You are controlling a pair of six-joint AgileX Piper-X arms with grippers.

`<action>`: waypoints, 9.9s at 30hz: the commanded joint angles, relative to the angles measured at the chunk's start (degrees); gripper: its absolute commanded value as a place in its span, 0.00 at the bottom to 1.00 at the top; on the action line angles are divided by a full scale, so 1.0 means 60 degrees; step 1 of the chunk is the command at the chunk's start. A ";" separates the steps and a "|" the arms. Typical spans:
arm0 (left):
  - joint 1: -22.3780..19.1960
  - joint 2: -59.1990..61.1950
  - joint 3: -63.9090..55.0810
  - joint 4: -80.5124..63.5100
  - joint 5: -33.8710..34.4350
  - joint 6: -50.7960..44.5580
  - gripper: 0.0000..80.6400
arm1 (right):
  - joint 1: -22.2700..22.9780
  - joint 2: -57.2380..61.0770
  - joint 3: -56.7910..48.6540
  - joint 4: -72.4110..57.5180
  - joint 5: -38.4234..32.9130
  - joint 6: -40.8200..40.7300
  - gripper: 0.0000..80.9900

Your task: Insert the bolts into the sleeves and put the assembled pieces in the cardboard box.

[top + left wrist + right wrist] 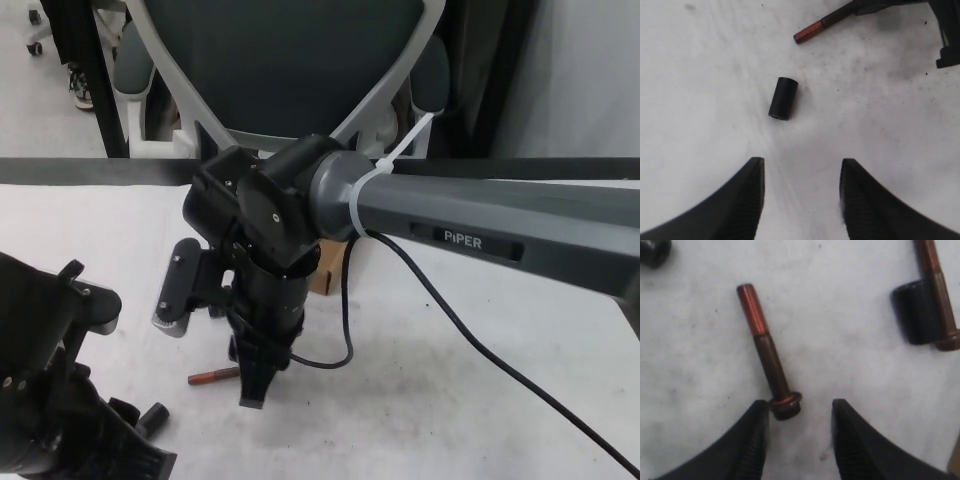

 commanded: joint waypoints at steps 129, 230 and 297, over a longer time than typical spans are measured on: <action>0.0740 -0.0003 -0.0002 -0.0286 0.0199 -0.0141 0.55 | 0.0787 -0.1048 0.2522 -0.2424 -0.1990 0.3540 0.56; 0.0740 0.5648 -0.1375 -0.2042 0.0347 0.1895 0.01 | 0.0257 -0.7004 0.9367 -0.6778 -0.0722 -0.1488 0.00; -0.0521 -0.3783 0.5097 -1.2567 0.4701 -0.0107 0.01 | 0.0243 -0.7004 0.9367 -0.7552 0.0064 -1.2983 0.62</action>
